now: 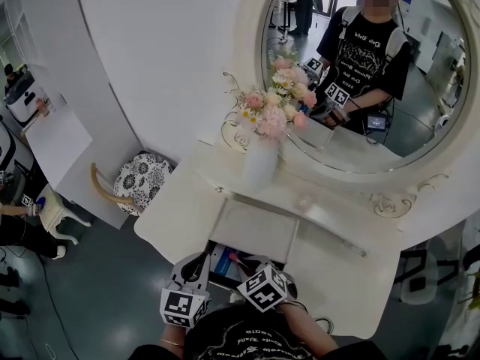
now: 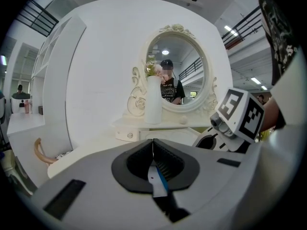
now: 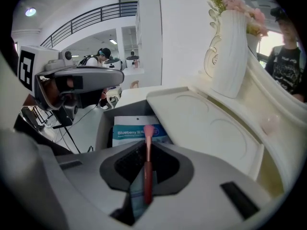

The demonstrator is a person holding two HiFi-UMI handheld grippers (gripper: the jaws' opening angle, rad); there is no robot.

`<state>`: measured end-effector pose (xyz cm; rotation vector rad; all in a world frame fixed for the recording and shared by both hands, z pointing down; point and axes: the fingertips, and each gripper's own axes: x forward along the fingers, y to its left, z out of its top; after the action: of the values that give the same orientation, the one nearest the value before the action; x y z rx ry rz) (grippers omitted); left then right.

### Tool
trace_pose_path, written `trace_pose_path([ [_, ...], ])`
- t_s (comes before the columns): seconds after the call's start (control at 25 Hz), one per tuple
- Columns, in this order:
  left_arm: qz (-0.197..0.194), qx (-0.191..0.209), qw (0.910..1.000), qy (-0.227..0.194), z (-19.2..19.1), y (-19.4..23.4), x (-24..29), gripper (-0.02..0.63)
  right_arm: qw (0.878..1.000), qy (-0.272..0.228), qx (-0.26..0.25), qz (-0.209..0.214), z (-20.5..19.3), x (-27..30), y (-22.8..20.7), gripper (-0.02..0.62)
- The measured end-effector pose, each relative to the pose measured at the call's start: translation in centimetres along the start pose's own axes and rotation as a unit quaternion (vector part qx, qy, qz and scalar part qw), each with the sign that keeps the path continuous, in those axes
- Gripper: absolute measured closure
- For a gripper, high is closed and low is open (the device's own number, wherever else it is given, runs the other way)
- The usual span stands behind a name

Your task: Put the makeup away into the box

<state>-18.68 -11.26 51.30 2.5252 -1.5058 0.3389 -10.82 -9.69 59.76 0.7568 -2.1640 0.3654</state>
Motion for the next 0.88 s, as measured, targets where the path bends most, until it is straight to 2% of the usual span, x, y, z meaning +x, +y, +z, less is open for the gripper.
trace_pose_path([
  [0.24,-0.001,-0.001,1.0000,0.002,-0.2,0.4,0.2,0.591,1.000,0.010,-0.013,-0.003,-0.2,0.9,0.2,0.543],
  [0.88,-0.011,0.003,0.9999,0.009,-0.8,0.5,0.3,0.591,1.000,0.017,0.012,0.010,-0.3,1.2,0.3,0.543],
])
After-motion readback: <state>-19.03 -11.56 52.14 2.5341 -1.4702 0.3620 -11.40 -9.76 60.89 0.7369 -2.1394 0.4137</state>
